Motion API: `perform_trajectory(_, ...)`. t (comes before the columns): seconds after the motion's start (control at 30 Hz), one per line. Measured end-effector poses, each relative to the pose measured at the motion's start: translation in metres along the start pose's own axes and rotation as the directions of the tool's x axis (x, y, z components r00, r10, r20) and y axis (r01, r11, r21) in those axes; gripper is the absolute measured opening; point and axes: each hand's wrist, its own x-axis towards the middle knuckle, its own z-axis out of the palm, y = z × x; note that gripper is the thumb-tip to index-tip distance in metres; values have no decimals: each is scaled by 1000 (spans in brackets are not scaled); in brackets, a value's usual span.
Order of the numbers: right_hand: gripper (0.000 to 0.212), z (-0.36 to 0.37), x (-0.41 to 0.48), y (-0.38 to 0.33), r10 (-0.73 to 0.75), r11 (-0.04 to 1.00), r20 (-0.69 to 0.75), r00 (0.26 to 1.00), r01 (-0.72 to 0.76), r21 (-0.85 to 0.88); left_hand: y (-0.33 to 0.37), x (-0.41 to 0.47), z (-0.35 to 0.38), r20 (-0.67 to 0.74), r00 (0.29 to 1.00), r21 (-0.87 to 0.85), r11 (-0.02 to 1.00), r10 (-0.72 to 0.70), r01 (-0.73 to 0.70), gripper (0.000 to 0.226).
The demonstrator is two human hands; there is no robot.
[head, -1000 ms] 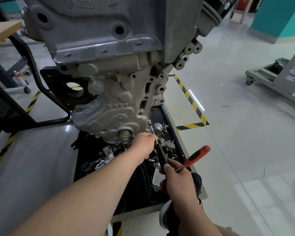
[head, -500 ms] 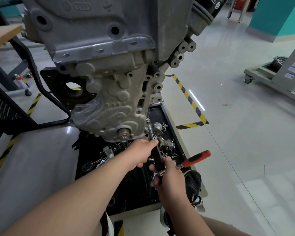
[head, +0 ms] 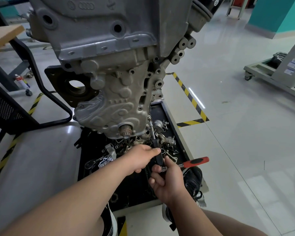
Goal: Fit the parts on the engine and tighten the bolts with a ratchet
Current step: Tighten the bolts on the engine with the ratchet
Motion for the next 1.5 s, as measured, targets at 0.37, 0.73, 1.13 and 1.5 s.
perform_trajectory(0.37, 38, 7, -3, 2, -180, 933, -15, 983, 166, -320, 6, 0, -3, -58, 998, -53, 999, 10, -13, 28)
perform_trajectory(0.73, 42, 9, -9, 10, -501, -103, 172, 848, 138, -985, 6, -1, -1, -57, 998, -8, 1000, 13, -14, 31)
perform_trajectory(1.13, 17, 13, -10, 2, -381, 591, 28, 924, 267, -761, 9, 1, 4, -87, 996, 47, 999, 3, 1, 33)
perform_trajectory(1.5, 23, 11, -11, 9, -266, 823, 24, 964, 240, -515, 13, -3, 3, -132, 991, -41, 999, -26, 21, 25)
